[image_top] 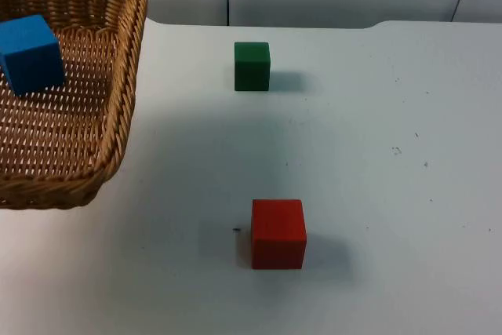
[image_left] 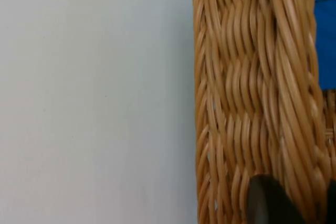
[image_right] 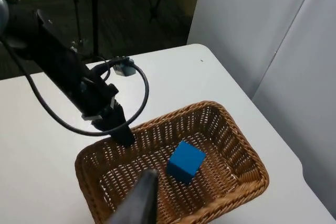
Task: Pick up the basket with the left hand and place the blue cube into the basket with the right hand.
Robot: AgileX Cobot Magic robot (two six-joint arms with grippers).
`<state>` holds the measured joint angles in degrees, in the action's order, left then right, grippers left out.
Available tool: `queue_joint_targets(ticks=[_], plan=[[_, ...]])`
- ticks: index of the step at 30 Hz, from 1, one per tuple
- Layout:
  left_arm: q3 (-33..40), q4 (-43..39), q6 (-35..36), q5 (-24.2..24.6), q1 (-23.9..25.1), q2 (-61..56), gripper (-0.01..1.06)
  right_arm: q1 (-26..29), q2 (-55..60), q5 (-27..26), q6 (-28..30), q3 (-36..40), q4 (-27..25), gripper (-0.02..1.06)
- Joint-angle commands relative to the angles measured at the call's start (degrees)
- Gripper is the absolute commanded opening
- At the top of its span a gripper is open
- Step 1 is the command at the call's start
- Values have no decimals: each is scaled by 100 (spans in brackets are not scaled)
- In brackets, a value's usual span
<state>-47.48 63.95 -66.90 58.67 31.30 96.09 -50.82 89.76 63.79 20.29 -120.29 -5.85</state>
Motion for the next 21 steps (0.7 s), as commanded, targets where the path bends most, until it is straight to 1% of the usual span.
queue_joint_targets(ticks=[1, 2, 6, 11, 15, 21], plan=[[-46, 223, -67, -263, -331, 2, 0, -28, -77, 89, 90, -39, -52, 96], [-46, 223, -67, -263, -331, 2, 0, -28, -77, 89, 90, -39, -52, 96], [-46, 233, -56, -1237, -864, 25, 0, -28, -96, 234, 90, -39, -52, 96], [-69, 362, -66, -1459, -891, 337, 0, -28, -102, 435, 106, -39, -52, 96], [-182, 361, -188, -1409, -906, 682, 0, -28, -102, 536, 106, -39, -60, 96], [-241, 330, -355, -1448, -906, 1076, 0, -28, -102, 551, 116, -39, -60, 96]])
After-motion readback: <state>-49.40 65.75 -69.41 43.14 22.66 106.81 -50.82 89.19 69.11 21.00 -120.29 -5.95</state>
